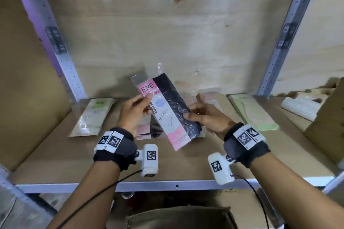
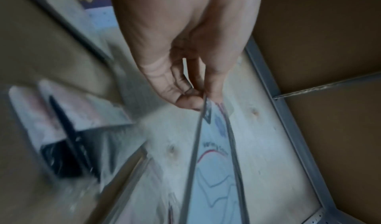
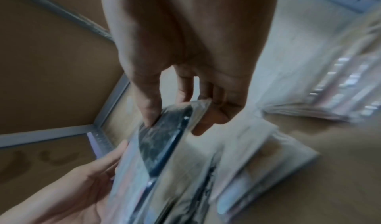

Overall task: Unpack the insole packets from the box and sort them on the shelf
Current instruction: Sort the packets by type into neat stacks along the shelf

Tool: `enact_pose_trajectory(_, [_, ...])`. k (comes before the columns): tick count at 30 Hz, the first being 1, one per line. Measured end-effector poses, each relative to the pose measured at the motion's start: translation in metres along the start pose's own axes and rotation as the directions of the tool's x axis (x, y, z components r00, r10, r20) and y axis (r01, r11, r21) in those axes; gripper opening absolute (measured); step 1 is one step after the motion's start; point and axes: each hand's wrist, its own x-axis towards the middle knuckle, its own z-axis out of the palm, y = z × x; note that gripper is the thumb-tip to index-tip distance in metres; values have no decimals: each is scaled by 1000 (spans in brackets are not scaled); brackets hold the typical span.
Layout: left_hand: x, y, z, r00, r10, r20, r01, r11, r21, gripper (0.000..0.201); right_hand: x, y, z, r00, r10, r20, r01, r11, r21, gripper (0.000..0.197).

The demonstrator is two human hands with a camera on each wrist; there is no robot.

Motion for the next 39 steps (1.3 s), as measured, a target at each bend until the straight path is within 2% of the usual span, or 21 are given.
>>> enact_pose_trajectory(2, [2,-13,11,991,-133,23,133,991,22,22,-4,15,-8,999,45,9,-46,996,74,31])
enact_pose_trajectory(4, [4,-23,17,970,-241,32,241,970,30,19,-5,23,-16,997,74,30,-77,993,85,21])
enact_pose_trajectory(6, [9,-29,22,957,-289,35,288,957,34,19,-5,27,-27,996,78,42,-82,991,106,13])
enact_pose_trajectory(8, [15,-30,23,963,-271,-2,271,963,9,14,-5,31,-40,993,102,65,-109,987,114,17])
enact_pose_trajectory(10, [20,-30,19,970,-228,-84,222,973,-67,9,-7,37,-52,983,140,116,-146,988,46,21])
enact_pose_trajectory(13, [22,-30,9,967,-218,-132,207,974,-90,18,-13,44,-62,972,182,147,-177,983,-49,24])
enact_pose_trajectory(16, [21,-37,5,972,-206,-109,218,969,113,35,-19,45,-68,974,189,127,-181,981,-69,19])
enact_pose_trajectory(20, [17,-42,8,986,-169,0,154,897,414,47,-28,42,-72,982,169,84,-169,986,-15,23])
enact_pose_trajectory(25, [6,-30,12,998,-63,23,43,864,501,46,-36,40,-69,984,136,119,-142,989,39,34])
enact_pose_trajectory(28, [0,-20,7,987,-158,34,128,894,430,49,-37,37,-69,972,130,195,-124,991,-44,37])
enact_pose_trajectory(31, [-8,-7,-1,947,-306,94,264,914,309,44,-35,34,-68,948,154,280,-130,986,-103,38])
enact_pose_trajectory(34, [-7,-2,-9,933,-334,136,301,929,215,43,-30,32,-63,939,143,314,-119,988,-93,36])
enact_pose_trajectory(36, [0,-1,-16,954,-293,56,279,942,186,45,-26,30,-58,940,143,310,-122,989,-87,37])
enact_pose_trajectory(39, [11,-3,-33,959,-275,-74,277,960,24,48,-14,25,-47,959,134,251,-129,991,-37,34])
